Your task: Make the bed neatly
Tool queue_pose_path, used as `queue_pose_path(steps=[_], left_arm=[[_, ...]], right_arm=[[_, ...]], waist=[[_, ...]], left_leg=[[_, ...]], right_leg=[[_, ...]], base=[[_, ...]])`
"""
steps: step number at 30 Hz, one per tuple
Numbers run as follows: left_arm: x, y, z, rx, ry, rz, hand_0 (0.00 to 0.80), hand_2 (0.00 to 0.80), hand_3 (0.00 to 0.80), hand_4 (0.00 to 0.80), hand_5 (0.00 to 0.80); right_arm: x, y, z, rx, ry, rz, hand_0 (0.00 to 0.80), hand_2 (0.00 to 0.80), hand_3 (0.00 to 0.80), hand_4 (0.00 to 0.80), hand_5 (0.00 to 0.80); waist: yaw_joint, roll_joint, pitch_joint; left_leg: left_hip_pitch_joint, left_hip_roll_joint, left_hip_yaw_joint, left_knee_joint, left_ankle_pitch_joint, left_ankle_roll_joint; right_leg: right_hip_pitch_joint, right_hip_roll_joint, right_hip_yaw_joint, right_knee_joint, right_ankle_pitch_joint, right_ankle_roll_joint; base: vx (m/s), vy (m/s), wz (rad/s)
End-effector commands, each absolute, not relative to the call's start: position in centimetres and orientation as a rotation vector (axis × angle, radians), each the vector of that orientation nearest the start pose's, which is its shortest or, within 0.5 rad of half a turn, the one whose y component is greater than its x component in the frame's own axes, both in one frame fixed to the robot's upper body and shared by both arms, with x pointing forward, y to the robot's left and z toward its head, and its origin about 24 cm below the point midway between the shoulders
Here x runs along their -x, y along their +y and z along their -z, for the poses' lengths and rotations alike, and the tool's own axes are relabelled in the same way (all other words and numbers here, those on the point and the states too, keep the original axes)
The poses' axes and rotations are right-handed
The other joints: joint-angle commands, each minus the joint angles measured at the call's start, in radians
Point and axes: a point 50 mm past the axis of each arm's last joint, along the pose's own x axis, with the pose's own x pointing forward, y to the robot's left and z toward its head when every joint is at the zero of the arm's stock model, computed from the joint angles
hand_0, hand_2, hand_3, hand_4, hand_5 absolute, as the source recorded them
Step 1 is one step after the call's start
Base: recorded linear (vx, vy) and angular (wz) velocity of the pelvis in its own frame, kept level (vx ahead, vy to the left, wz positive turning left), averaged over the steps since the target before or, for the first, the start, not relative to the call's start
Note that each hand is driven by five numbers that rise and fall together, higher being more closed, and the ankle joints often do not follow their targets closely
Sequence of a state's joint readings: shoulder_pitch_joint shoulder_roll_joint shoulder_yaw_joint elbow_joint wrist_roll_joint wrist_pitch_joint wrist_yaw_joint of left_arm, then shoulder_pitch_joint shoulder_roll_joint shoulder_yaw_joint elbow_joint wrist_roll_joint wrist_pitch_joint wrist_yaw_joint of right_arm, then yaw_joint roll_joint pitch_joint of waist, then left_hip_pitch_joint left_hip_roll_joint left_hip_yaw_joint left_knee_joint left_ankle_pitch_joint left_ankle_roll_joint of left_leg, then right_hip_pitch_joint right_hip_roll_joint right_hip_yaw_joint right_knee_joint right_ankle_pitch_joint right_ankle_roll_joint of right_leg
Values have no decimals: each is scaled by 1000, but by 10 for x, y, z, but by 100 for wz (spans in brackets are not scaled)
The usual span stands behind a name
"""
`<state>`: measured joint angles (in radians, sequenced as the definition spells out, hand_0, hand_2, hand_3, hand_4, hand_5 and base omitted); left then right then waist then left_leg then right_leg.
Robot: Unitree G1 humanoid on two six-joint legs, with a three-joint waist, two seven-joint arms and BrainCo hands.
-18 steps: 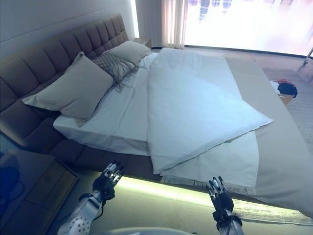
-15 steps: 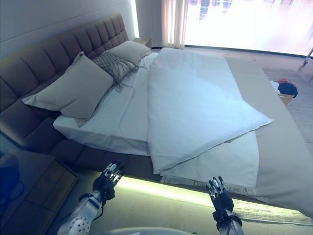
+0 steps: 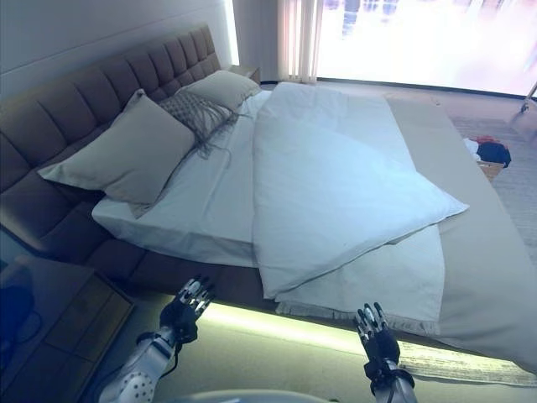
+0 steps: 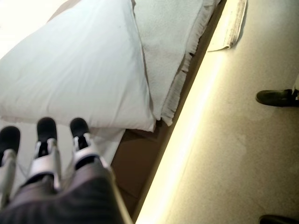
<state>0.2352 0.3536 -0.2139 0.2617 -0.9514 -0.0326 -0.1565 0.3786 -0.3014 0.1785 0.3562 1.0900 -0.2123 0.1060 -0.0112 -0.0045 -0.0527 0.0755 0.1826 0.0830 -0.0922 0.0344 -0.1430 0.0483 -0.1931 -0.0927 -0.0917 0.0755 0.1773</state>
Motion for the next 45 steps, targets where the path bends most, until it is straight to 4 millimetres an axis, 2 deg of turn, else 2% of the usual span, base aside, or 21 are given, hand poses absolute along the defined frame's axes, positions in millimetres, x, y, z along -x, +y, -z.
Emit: queue_pose_path(steps=[1, 9, 13, 15, 17, 18, 19, 22, 24, 27, 31, 32, 34, 35, 36, 37, 38, 40, 43, 45], left_arm=[[-194, 203, 37, 576, 333, 58, 0, 0, 0, 0, 0], [-191, 205, 38, 574, 345, 55, 0, 0, 0, 0, 0], [-187, 207, 41, 581, 353, 39, 0, 0, 0, 0, 0], [-185, 207, 42, 588, 357, 27, 0, 0, 0, 0, 0], [-182, 208, 41, 601, 350, 4, 0, 0, 0, 0, 0], [-180, 209, 42, 611, 343, -6, 0, 0, 0, 0, 0], [-180, 208, 42, 621, 335, -6, 0, 0, 0, 0, 0], [-181, 210, 39, 627, 319, 8, 0, 0, 0, 0, 0], [-185, 212, 38, 628, 322, 6, 0, 0, 0, 0, 0], [-184, 215, 39, 613, 332, -17, 0, 0, 0, 0, 0], [-181, 222, 44, 571, 357, -37, 0, 0, 0, 0, 0], [-182, 224, 47, 564, 367, -31, 0, 0, 0, 0, 0], [-184, 223, 53, 550, 391, -34, 0, 0, 0, 0, 0], [-185, 222, 54, 548, 394, -31, 0, 0, 0, 0, 0], [-190, 220, 51, 544, 388, -12, 0, 0, 0, 0, 0], [-194, 220, 46, 540, 381, 10, 0, 0, 0, 0, 0], [-195, 220, 44, 536, 378, 19, 0, 0, 0, 0, 0], [-192, 223, 39, 532, 381, 23, 0, 0, 0, 0, 0], [-194, 223, 37, 521, 387, 34, 0, 0, 0, 0, 0], [-199, 220, 34, 514, 384, 54, 0, 0, 0, 0, 0]], right_arm=[[-141, -216, 65, -747, 326, 260, 0, 0, 0, 0, 0], [-136, -218, 66, -751, 330, 271, 0, 0, 0, 0, 0], [-136, -218, 66, -742, 347, 264, 0, 0, 0, 0, 0], [-135, -218, 67, -732, 360, 250, 0, 0, 0, 0, 0], [-139, -218, 64, -716, 366, 215, 0, 0, 0, 0, 0], [-140, -220, 64, -710, 367, 205, 0, 0, 0, 0, 0], [-142, -222, 63, -705, 367, 202, 0, 0, 0, 0, 0], [-149, -226, 61, -708, 337, 202, 0, 0, 0, 0, 0], [-150, -226, 61, -727, 332, 212, 0, 0, 0, 0, 0], [-147, -220, 61, -724, 341, 190, 0, 0, 0, 0, 0], [-150, -216, 58, -733, 321, 179, 0, 0, 0, 0, 0], [-152, -216, 57, -739, 302, 190, 0, 0, 0, 0, 0], [-153, -214, 56, -749, 289, 217, 0, 0, 0, 0, 0], [-153, -214, 56, -750, 288, 219, 0, 0, 0, 0, 0], [-151, -212, 56, -757, 285, 225, 0, 0, 0, 0, 0], [-147, -211, 57, -761, 285, 228, 0, 0, 0, 0, 0], [-145, -211, 58, -762, 287, 228, 0, 0, 0, 0, 0], [-141, -213, 61, -770, 295, 234, 0, 0, 0, 0, 0], [-144, -220, 62, -783, 285, 245, 0, 0, 0, 0, 0], [-152, -223, 61, -787, 282, 251, 0, 0, 0, 0, 0]], waist=[[-2, -8, 17], [-7, -9, 18], [-11, -15, 19], [-12, -23, 23], [-5, -41, 37], [2, -45, 52], [8, -45, 64], [13, -26, 80], [4, -19, 72], [-5, -10, 63], [-9, 1, 69], [-9, 12, 76], [-16, 40, 98], [-16, 39, 99], [-23, 46, 121], [-22, 42, 131], [-19, 35, 133], [-11, 7, 133], [-20, -45, 131], [-26, -52, 130]], left_leg=[[-21, -60, 17, 5, -13, 65], [-14, -45, 35, 5, -10, 61], [-4, -35, 42, 5, -8, 58], [-9, -24, 38, 41, -16, 51], [-55, -18, 15, 177, -44, 39], [-86, -22, -2, 237, -43, 38], [-104, -42, -16, 264, -44, 43], [-86, -89, -42, 194, -55, 69], [-63, -104, -48, 154, -54, 76], [-44, -135, -68, 125, -65, 91], [-56, -166, -72, 144, -78, 129], [-68, -186, -81, 161, -86, 157], [-79, -213, -99, 195, -97, 190], [-84, -220, -98, 203, -101, 193], [-88, -229, -95, 239, -118, 207], [-90, -237, -90, 262, -134, 213], [-89, -242, -86, 270, -142, 213], [-67, -258, -89, 266, -158, 201], [-33, -284, -117, 269, -207, 177], [-28, -286, -126, 279, -234, 179]], right_leg=[[-13, 60, -37, 12, -12, -37], [-14, 67, -42, 14, -13, -40], [-16, 83, -30, 18, -17, -50], [-20, 93, -13, 25, -20, -57], [-27, 95, 12, 31, -15, -69], [-29, 98, 16, 36, -13, -75], [-29, 97, 19, 38, -7, -77], [-40, 78, 31, 61, -5, -71], [-40, 63, 40, 69, -5, -63], [-56, 23, 49, 107, -14, -37], [-110, -36, 55, 259, -26, -20], [-151, -54, 60, 399, -9, -30], [-258, -54, 85, 649, 39, -74], [-280, -56, 94, 674, 43, -78], [-350, -52, 104, 805, 79, -87], [-381, -52, 106, 829, 107, -82], [-383, -58, 101, 806, 120, -74], [-343, -74, 78, 636, 162, -44], [-287, -93, 68, 213, 184, -15], [-269, -71, 69, 4, 195, 10]], base=[[0, 0, 0], [-4, -15, 0], [4, -53, 0], [-8, -58, -1], [-25, -57, -4], [-29, -11, -12], [-27, 82, -29], [43, 232, -44], [132, 236, -21], [173, 226, 2], [103, 222, 11], [104, 296, 19], [115, 309, 22], [101, 258, 20], [107, 155, 19], [136, 114, 18], [198, -43, 28], [297, -188, 24], [394, -314, 17], [379, -241, 7]])
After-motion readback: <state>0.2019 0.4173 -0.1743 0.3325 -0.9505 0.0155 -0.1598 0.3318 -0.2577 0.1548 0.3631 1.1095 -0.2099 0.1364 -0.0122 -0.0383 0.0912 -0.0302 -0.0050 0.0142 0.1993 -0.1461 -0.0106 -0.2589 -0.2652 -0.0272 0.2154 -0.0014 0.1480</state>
